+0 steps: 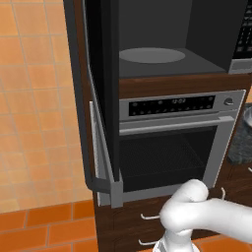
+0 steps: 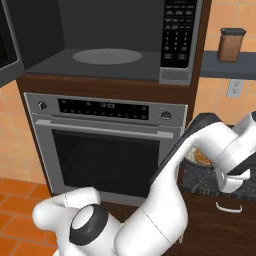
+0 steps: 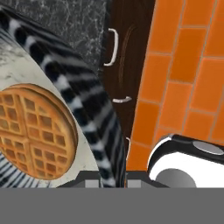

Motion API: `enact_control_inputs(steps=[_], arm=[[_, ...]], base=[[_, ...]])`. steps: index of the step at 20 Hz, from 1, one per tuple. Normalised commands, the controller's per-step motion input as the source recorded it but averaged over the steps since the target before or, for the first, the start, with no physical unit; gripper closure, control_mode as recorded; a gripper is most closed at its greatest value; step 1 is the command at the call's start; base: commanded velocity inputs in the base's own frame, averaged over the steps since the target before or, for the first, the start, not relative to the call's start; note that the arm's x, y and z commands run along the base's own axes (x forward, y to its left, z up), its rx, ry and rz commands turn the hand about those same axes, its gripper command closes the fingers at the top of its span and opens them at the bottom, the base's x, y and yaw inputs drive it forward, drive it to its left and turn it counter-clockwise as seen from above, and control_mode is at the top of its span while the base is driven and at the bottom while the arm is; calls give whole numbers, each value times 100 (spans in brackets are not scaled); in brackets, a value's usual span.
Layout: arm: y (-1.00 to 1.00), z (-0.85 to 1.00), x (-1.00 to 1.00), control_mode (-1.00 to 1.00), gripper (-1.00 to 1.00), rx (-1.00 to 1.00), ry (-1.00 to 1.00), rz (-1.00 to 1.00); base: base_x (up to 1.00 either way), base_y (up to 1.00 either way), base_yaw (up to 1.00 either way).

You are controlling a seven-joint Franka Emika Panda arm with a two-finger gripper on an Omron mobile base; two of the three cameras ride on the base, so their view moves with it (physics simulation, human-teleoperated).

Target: Open the microwave, place the bowl with waffle inside the microwave, then close the microwave door and turn it on.

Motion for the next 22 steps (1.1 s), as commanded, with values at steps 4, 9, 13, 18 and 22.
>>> enact_control_inputs(steps=[4,9,13,18,22], arm=[[56,91,-41,-100,100,-11,0,-13],[67,82,-16,-100,100,-6,-1,0],[47,82,-24,-100,100,-2,-1,0],[46,74,-28,-100,100,-2,-1,3],[72,61,0,-100,100,0,0,15]], base=[[0,0,0],[0,0,0],[0,0,0],[0,0,0],[0,0,0]])
